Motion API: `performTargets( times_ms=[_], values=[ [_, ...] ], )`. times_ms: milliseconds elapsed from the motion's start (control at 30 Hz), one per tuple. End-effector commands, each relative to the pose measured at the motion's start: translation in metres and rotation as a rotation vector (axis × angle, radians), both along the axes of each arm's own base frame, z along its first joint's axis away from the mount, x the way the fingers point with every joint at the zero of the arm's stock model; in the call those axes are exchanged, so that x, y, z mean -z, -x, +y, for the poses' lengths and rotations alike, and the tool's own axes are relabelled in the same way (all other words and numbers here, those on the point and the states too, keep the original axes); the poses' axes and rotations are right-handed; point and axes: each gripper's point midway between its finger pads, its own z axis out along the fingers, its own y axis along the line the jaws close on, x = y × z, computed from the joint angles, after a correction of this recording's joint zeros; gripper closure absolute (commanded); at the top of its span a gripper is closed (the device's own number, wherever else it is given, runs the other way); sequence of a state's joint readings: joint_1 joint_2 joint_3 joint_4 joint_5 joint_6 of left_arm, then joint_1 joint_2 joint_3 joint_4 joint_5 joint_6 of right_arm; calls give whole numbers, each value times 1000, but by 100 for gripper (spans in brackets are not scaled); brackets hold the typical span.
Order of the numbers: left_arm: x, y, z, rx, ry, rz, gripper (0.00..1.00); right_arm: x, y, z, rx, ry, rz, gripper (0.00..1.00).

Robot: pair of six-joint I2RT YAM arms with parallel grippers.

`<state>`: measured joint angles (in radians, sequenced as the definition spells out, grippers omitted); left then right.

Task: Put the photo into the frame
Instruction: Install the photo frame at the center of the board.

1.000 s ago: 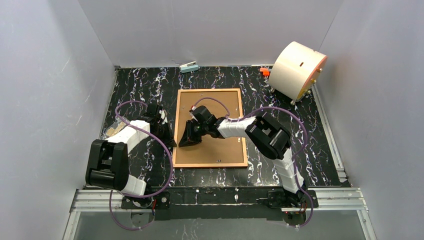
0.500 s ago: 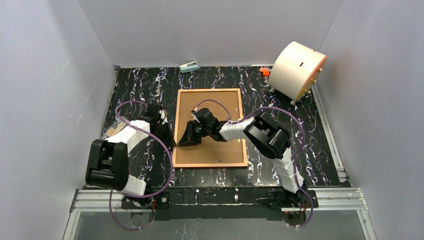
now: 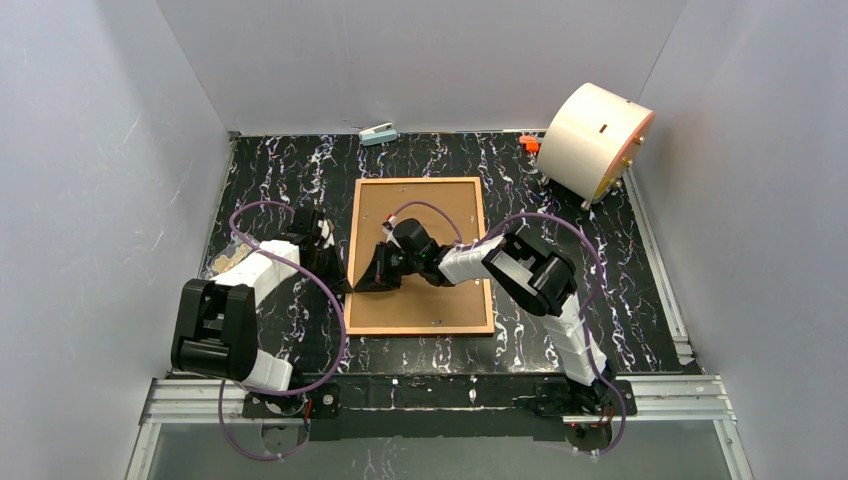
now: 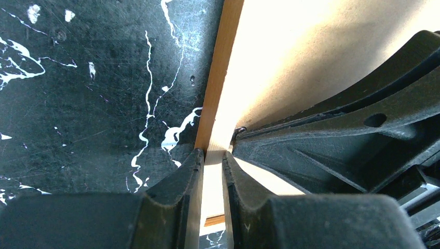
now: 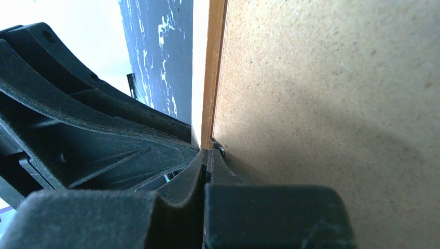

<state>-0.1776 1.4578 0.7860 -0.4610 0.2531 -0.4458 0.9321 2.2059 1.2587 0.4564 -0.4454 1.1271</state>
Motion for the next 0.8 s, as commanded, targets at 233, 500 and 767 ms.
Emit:
performTargets(
  times_ms=[233, 500, 767],
  values=[
    [-9, 3, 7, 21, -45, -1, 100, -36, -8, -9, 55, -18, -181, 93],
    [-18, -6, 2, 44, -18, -35, 94, -52, -21, -30, 147, 70, -263, 86],
    [-31, -30, -6, 56, 10, -107, 84, -53, -30, -52, 230, 156, -299, 82]
  ],
)
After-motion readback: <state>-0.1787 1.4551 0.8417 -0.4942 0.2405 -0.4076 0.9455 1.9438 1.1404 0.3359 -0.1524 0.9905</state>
